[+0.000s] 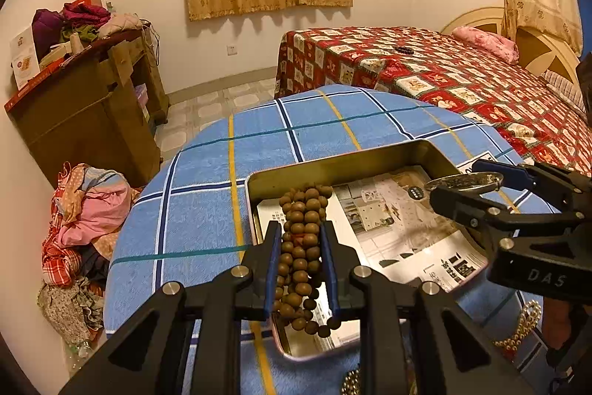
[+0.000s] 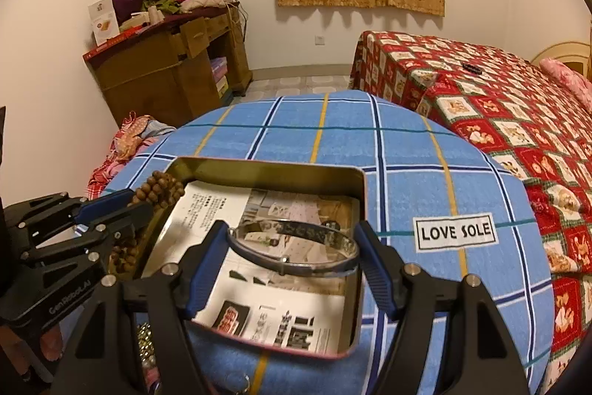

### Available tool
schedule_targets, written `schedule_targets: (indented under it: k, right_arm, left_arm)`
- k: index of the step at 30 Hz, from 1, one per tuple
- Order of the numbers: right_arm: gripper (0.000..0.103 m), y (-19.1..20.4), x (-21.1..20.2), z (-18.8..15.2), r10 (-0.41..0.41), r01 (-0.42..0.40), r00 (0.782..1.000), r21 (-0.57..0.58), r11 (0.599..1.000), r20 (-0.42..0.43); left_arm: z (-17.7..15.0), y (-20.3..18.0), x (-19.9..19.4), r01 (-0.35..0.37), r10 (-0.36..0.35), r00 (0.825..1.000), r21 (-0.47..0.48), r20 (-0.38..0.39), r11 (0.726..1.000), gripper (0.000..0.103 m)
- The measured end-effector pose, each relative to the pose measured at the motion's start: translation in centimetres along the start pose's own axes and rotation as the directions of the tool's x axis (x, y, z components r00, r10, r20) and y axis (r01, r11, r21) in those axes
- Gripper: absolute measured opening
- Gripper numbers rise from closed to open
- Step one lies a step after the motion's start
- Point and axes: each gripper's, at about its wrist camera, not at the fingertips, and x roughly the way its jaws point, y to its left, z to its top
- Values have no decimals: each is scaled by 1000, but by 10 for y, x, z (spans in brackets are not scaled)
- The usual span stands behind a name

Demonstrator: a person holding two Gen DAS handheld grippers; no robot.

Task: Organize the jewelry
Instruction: 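Carry the beads and bangle into the pink tin and open both tools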

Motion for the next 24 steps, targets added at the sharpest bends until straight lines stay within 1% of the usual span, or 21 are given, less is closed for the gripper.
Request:
schedule_targets:
  k: [9,17,19,21,23,24]
  right_arm:
    - [72,0,15,1,-18,18,1000,-9,1000,-6]
    - [72,-2,17,0,-28,28,1000,-12,1000,-5]
    - [75,-1,16,0,-22,22,1000,-12,1000,-5]
    - [81,0,13,0,-29,29,1000,-15,999,6]
    - [81,0,10,-1,-36,36,999,-17,999,15]
    - [81,0,9,-1,-37,38,999,-16,999,18]
  left_arm:
    - [6,0,9,-10,10,1000,-1,-2,1000,21]
    - [8,0,12,-6,6,1000,-8,-11,1000,22]
    - [8,-1,11,-5,5,1000,-2,-11,1000,24]
    - [9,0,8,-17,17,1000,-2,-11,1000,34]
    - [9,2,5,-30,30,1000,-15,4,999,64]
    - [9,4,3,-39,40,999,-27,14,999,68]
